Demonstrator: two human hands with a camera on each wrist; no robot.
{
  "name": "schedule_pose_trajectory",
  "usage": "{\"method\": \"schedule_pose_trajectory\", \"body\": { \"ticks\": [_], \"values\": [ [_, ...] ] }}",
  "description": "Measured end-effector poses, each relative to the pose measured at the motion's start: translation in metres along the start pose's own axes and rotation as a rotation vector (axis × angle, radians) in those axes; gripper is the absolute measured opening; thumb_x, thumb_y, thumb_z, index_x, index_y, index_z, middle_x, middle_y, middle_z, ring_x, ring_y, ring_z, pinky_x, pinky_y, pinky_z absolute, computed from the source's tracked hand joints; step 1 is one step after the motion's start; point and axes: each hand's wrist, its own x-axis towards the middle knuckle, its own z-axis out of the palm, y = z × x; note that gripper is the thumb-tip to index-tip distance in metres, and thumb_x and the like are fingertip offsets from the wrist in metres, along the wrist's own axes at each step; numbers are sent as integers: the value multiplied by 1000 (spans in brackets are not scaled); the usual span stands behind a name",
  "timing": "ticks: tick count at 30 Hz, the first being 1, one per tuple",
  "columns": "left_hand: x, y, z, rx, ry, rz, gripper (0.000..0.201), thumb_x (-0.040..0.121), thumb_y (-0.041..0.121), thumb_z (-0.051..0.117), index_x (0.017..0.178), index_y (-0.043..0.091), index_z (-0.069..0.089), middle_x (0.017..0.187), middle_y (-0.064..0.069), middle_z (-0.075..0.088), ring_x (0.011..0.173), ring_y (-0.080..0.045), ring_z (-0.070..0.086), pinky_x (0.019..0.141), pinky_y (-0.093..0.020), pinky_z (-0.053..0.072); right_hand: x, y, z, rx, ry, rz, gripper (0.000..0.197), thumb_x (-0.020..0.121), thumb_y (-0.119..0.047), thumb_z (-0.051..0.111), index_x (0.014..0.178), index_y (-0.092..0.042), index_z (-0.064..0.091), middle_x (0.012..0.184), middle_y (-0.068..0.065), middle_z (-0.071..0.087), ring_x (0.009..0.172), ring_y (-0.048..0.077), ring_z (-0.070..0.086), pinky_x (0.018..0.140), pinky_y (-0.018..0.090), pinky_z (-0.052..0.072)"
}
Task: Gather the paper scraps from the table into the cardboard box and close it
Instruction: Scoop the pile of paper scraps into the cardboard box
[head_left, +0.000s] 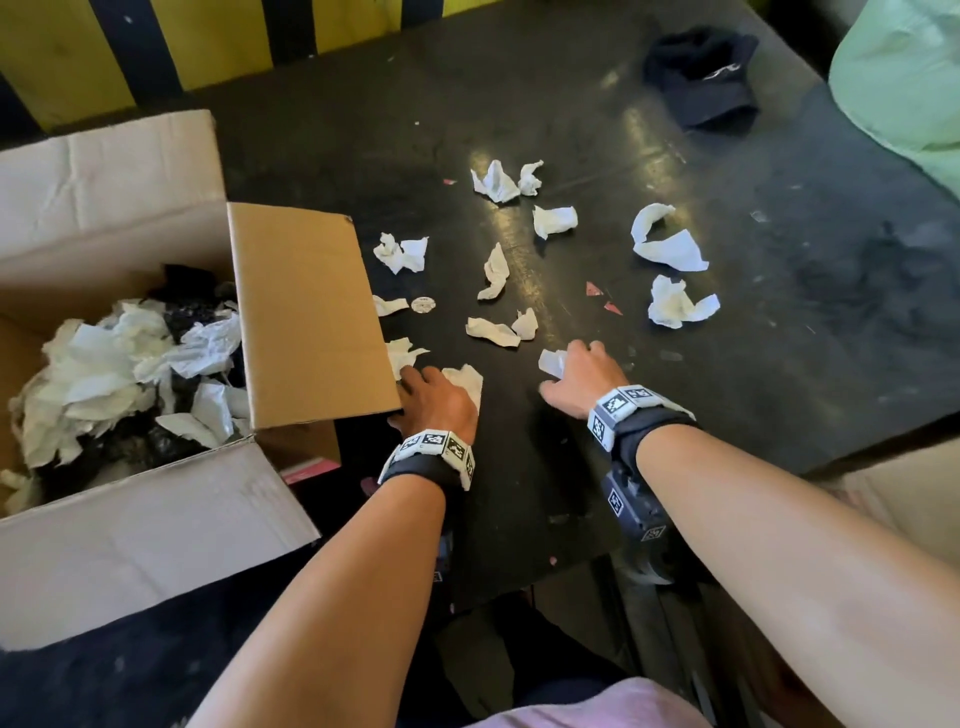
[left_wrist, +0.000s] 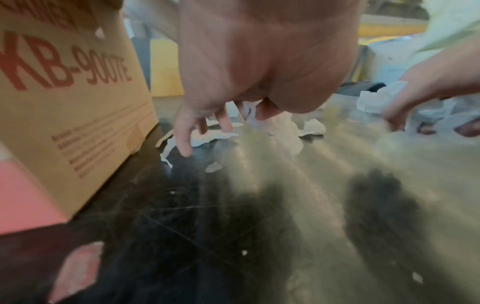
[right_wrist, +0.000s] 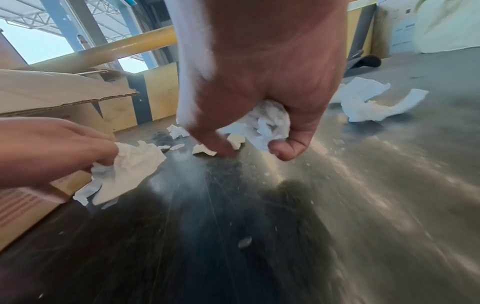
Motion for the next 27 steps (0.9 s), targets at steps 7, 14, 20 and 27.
{"method": "schedule_pose_trajectory", "body": {
  "ticks": [7, 14, 20, 27],
  "values": [
    [11, -11, 5, -112, 95, -88, 78, 92, 69, 41, 143, 10, 30, 160, -11, 19, 147, -40, 21, 114, -69, 10, 32, -32, -10, 30, 92, -96, 79, 88, -75, 39, 127, -9, 57, 135, 18, 47, 115, 38, 56, 90, 44, 47],
    [48, -14, 12, -350, 148, -42, 81, 95, 60, 52, 151, 12, 19, 158, -22, 22, 144, -42, 25, 117, -52, 25, 82, -73, -8, -123, 209, -297, 75, 77, -73, 63, 120, -13, 54, 128, 13, 39, 113, 36, 47, 94, 45, 46],
    [66, -7, 9, -384, 167, -42, 73, 101, 51, 49, 153, 11, 18, 158, -22, 18, 145, -38, 21, 118, -46, 18, 127, -91, -16, -301, 59, -389, 102, 58, -69, 81, 132, -10, 42, 143, 14, 22, 134, 45, 26, 108, 55, 39],
    [77, -21, 28, -357, 87, 38, 43, 107, 5, 34, 146, -11, 27, 149, -33, 31, 137, -46, 33, 96, -2, 32, 133, -88, -6, -362, -30, -499, 72, 75, -35, 78, 131, -2, 45, 145, 13, 34, 133, 43, 32, 105, 51, 40]
  ]
}}
